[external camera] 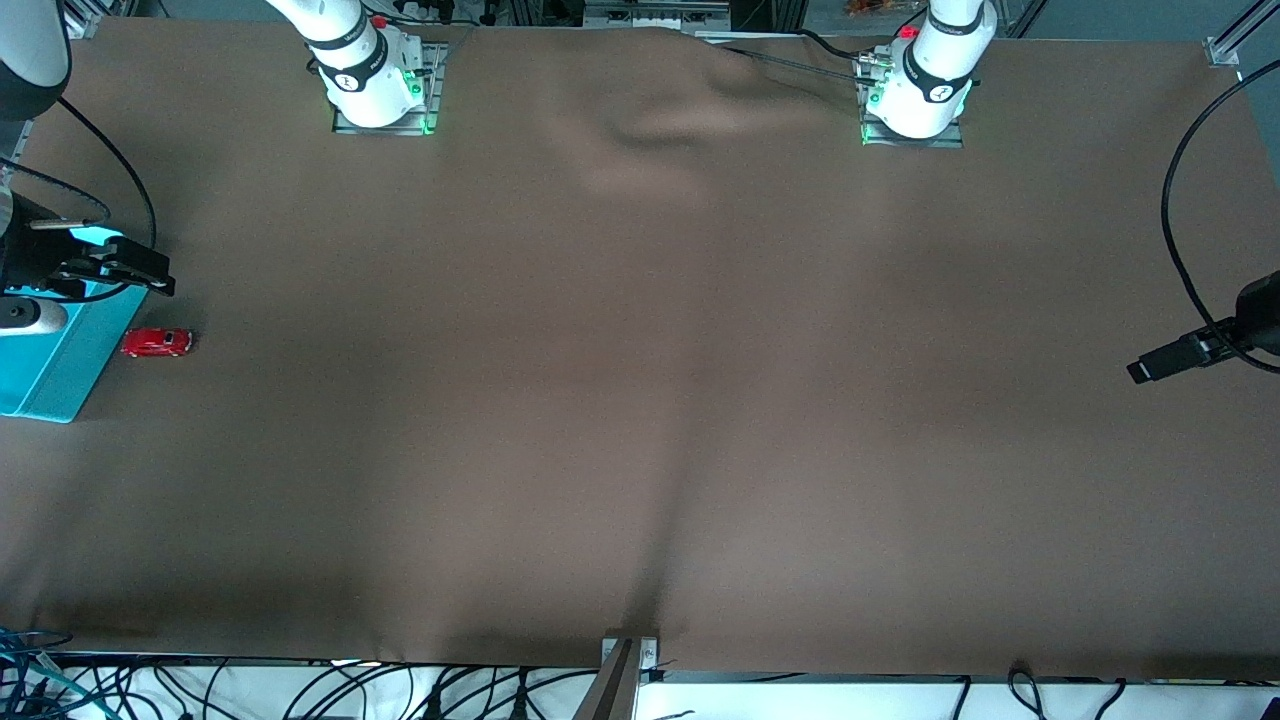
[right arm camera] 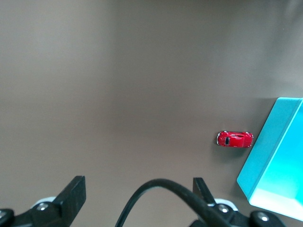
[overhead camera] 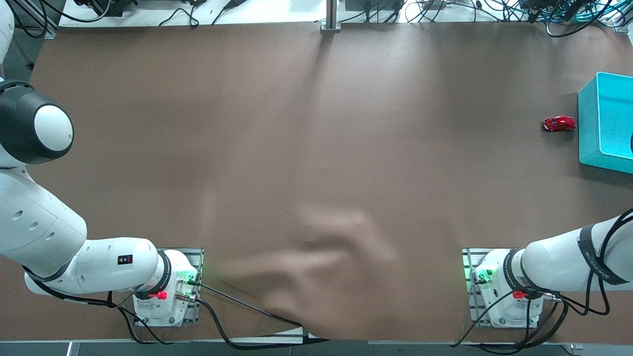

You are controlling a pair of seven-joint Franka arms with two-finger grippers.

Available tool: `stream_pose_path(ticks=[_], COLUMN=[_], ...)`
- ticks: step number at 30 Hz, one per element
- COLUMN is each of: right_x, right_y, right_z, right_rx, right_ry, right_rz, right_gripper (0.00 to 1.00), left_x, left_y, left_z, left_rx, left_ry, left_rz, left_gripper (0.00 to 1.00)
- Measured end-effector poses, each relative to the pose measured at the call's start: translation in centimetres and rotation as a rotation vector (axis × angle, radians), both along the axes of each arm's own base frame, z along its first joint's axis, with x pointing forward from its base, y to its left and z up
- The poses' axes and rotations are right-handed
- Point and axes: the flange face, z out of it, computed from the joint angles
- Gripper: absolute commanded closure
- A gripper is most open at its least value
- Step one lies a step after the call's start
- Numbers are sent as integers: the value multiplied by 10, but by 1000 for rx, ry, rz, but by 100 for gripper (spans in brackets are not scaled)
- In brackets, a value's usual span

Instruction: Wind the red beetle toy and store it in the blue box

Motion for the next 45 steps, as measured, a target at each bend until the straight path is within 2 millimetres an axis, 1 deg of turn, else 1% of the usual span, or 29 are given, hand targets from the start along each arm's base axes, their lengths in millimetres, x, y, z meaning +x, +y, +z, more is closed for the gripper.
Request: stream_pose_path(ticks=[4,8,16,24,29,31,34,38,41,45], right_x=[0,0,-1,-2,-2,-2,-2,-2,-2,-2], right_y=[1,6,9,9,12,13,13,11,9,7], right_z=[0,0,2,3,3,3,3,3,3,2], right_rx=[1,2,3,2,1,1,1,0,0,-1], right_ry=[0,0,-3,0,2,2,2,2,2,7], right_rz=[2,10,15,8,-7,-10,-16,-24,-27,-31], right_gripper=[0,0,0,0,0,0,0,0,0,0], left_x=[-9,-20,-25,-24,-27,-29,-32,-35,-40,-54], left_y=[-6,-8,-11,-45,-53,-58,-69,-75,-80,-96], left_z=[22,35,43,45,50,53,58,62,65,72], left_rx=[1,1,3,9,8,7,4,3,3,7], left_ry=[-24,-14,-22,-25,-33,-37,-39,-41,-27,13], left_rz=[-40,-120,-187,-249,-262,-273,-292,-302,-312,-336], left_gripper=[0,0,0,0,0,0,0,0,0,0])
